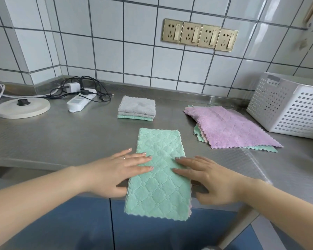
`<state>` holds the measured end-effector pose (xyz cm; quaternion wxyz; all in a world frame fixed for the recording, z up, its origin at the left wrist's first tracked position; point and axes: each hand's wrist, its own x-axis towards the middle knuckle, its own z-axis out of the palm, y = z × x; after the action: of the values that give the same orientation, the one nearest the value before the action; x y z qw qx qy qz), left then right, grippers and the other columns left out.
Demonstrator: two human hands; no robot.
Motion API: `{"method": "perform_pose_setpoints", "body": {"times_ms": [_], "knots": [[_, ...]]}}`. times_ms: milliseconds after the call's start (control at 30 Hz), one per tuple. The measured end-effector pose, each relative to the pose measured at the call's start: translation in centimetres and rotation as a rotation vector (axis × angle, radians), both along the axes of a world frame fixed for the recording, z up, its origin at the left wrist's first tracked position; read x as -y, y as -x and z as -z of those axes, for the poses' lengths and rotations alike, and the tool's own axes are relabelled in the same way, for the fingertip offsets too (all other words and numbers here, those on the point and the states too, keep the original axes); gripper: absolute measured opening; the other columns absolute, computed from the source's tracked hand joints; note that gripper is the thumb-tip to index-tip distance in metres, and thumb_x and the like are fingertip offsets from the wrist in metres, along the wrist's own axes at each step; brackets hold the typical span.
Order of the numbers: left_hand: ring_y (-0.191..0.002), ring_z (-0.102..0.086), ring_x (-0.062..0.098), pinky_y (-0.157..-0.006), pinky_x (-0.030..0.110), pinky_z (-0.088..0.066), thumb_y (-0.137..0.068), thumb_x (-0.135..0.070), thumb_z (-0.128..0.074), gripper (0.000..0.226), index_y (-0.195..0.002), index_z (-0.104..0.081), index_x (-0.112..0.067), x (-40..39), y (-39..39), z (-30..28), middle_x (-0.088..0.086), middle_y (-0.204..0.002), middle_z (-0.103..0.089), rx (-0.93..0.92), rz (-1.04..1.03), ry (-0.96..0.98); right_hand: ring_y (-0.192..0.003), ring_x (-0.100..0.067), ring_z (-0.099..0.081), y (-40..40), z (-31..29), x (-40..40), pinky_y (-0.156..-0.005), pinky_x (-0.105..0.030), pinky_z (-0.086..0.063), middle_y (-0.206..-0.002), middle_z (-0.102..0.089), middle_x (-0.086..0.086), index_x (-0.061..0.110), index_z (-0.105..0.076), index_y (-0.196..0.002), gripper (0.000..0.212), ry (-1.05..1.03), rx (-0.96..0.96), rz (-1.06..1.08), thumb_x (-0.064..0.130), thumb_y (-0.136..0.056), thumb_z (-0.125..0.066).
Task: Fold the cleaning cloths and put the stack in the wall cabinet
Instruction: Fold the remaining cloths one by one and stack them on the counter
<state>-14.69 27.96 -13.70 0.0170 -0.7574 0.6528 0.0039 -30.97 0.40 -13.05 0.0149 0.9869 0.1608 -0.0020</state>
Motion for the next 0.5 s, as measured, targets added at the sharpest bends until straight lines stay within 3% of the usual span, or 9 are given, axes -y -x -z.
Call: {"method": "perform_pose_setpoints", "body": {"times_ms": [100,200,267,333,367,433,500], "knots": [[-0.143,-0.001,0.003,-0.115,0.040,0.009,-0.070,-0.020,-0.027,0.079,-0.147,-0.014,-0.036,0.8,-0.3,1.2,-0.013,-0.155,-0.008,0.078,0.048,0.071,-0.137,-0.019,-0.037,0.5,1.3,-0.2,-0.110,-0.042,-0.033,-0.152,-0.033,-0.004,0.029,-0.025,-0.147,0.075,0.135,0.158,-0.062,0.040,-0.079,-0.054],[-0.141,-0.010,-0.004,-0.118,0.021,0.002,-0.074,-0.001,-0.036,0.086,-0.142,-0.017,-0.049,1.3,-0.6,1.2,-0.023,-0.148,-0.021,-0.114,0.005,0.193,-0.128,-0.019,-0.048,0.3,1.5,-0.6,-0.107,-0.037,-0.040,-0.143,-0.046,-0.004,0.025,-0.042,-0.140,0.049,0.044,0.294,-0.143,0.033,-0.091,-0.048],[-0.138,-0.026,0.000,-0.115,0.013,-0.012,-0.083,-0.006,-0.048,0.075,-0.135,-0.024,-0.054,1.7,-0.6,0.8,-0.021,-0.142,-0.039,-0.406,-0.122,0.294,-0.124,-0.016,-0.050,0.2,1.4,-1.2,-0.105,-0.026,-0.039,-0.139,-0.050,-0.002,0.023,-0.054,-0.131,0.039,-0.121,0.317,-0.127,0.028,-0.095,-0.040],[-0.124,-0.048,0.011,-0.109,0.024,-0.031,-0.083,-0.026,-0.056,0.056,-0.130,-0.042,-0.051,2.3,0.0,0.2,-0.006,-0.132,-0.056,-0.865,-0.243,0.425,-0.123,-0.005,-0.048,0.0,1.2,-1.6,-0.097,-0.009,-0.036,-0.139,-0.049,0.008,0.027,-0.060,-0.122,0.041,-0.334,0.310,0.008,0.018,-0.087,-0.041],[-0.115,-0.051,0.012,-0.104,0.023,-0.035,-0.083,-0.035,-0.055,0.047,-0.125,-0.048,-0.053,2.8,0.2,-0.3,-0.002,-0.129,-0.057,-0.971,-0.283,0.509,-0.119,0.002,-0.049,-0.3,0.7,-2.0,-0.090,-0.004,-0.035,-0.135,-0.050,0.015,0.028,-0.062,-0.116,0.042,-0.463,0.319,0.096,0.013,-0.083,-0.040],[-0.109,-0.049,0.008,-0.091,0.008,-0.035,-0.092,-0.031,-0.052,0.031,-0.121,-0.051,-0.042,4.0,-0.2,-0.8,-0.007,-0.124,-0.057,-0.910,-0.361,0.657,-0.094,0.010,-0.056,-1.4,-0.8,-2.9,-0.074,-0.005,-0.038,-0.109,-0.059,0.028,0.032,-0.064,-0.093,0.029,-0.733,0.367,0.300,0.007,-0.088,-0.049],[-0.100,-0.055,0.010,-0.079,0.007,-0.037,-0.095,-0.023,-0.050,0.015,-0.109,-0.052,-0.029,5.4,-0.7,-1.4,-0.009,-0.108,-0.061,-0.892,-0.486,0.771,-0.054,0.002,-0.045,-3.5,-2.0,-2.9,-0.053,-0.015,-0.032,-0.060,-0.051,0.019,0.026,-0.049,-0.063,0.032,-0.930,0.377,0.491,0.015,-0.093,-0.055]]}}
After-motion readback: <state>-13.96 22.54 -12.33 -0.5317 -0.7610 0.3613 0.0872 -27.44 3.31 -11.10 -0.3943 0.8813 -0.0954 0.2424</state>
